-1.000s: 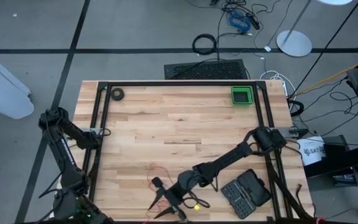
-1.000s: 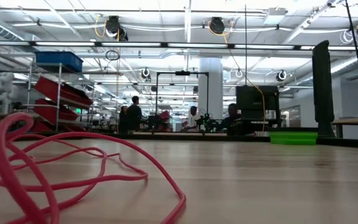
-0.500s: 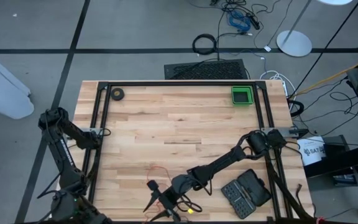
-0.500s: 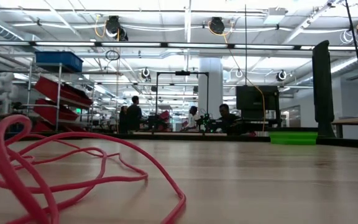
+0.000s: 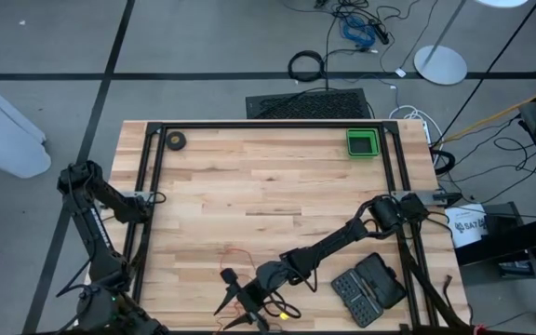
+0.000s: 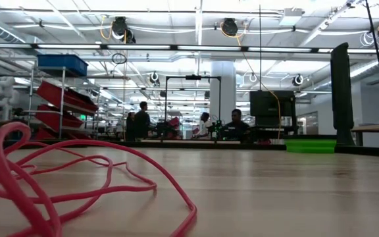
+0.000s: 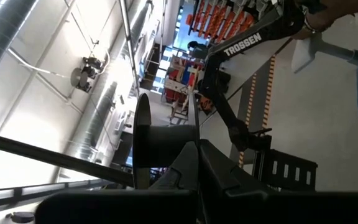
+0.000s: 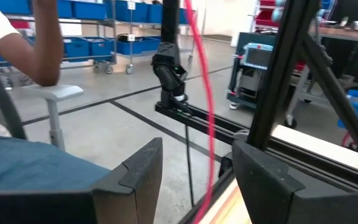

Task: Coil cords
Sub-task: Coil the red wire on the black spool

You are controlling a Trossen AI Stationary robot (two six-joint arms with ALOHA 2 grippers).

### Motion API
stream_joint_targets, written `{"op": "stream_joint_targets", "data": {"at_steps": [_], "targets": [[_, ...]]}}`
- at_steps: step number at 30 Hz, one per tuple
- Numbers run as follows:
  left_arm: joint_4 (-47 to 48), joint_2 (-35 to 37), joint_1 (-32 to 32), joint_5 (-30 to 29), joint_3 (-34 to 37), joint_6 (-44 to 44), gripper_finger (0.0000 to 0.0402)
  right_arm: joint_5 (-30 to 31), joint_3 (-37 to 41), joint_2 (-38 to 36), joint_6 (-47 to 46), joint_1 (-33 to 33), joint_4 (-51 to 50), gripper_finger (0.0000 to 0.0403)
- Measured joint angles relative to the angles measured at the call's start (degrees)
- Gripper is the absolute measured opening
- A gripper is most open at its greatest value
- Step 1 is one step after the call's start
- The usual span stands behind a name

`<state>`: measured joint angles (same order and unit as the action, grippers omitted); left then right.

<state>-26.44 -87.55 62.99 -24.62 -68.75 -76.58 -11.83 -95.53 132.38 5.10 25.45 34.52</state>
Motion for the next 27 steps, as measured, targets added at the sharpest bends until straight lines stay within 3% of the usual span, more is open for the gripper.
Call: {"op": "stream_joint_targets", "data": {"at_steps": [16,27], "targets": [[-0.01,0.00,-0.01,-1.44,0.02,-0.02,0.0000,1.55,0.00,0.00,-1.34,-0.26,0.63,0.0180],[0.00,0.00,-0.01,-1.46,0.02,-0.04,0.0000,1.20,0.00,0.00,-5.19,-0.63,0.40,0.0131]]}}
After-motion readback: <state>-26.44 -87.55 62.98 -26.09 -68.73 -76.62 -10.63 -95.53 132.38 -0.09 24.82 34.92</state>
